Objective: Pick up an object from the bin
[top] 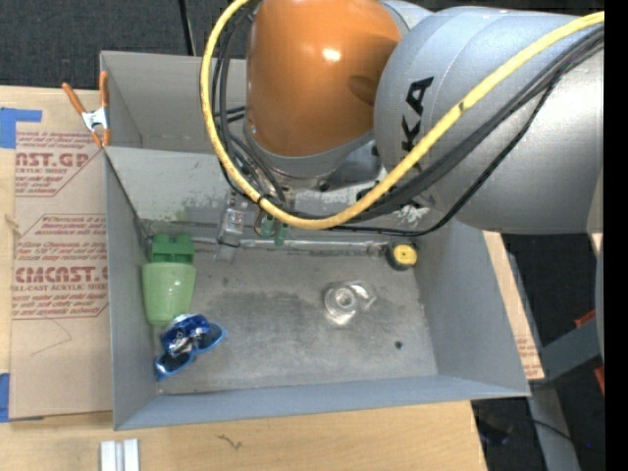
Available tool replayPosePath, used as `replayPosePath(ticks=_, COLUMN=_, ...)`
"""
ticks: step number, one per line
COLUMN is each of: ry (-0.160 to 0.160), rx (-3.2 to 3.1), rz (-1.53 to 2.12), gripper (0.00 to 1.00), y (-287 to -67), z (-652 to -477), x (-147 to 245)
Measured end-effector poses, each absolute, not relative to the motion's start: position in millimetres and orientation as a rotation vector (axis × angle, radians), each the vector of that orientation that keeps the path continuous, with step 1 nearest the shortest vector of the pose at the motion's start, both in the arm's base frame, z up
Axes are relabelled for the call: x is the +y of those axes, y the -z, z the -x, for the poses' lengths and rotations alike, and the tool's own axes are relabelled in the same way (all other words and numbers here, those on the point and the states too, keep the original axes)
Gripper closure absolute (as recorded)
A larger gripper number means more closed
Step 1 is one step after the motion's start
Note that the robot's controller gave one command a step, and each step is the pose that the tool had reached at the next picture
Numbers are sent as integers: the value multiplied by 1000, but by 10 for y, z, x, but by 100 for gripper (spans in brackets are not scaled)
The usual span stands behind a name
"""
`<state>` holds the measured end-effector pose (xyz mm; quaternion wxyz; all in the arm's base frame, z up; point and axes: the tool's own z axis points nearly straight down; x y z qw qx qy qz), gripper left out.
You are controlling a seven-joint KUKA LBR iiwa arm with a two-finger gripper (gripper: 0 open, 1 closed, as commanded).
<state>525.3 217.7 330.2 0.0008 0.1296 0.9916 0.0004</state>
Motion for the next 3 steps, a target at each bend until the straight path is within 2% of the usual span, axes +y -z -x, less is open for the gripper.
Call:
replayPosePath(ticks=1, ry=2, rx=3140, rz=-110, gripper=100, y=-2701, z=-5746, x=2084)
replayPosePath(ticks=2, ry=3, rx=3114, rz=-441, gripper=100, y=-2072, z=-5638, x=1749)
replayPosePath(ticks=3, ry=0, rx=3110, rz=-438, gripper=0, y=-2093, z=-5648, x=1758)
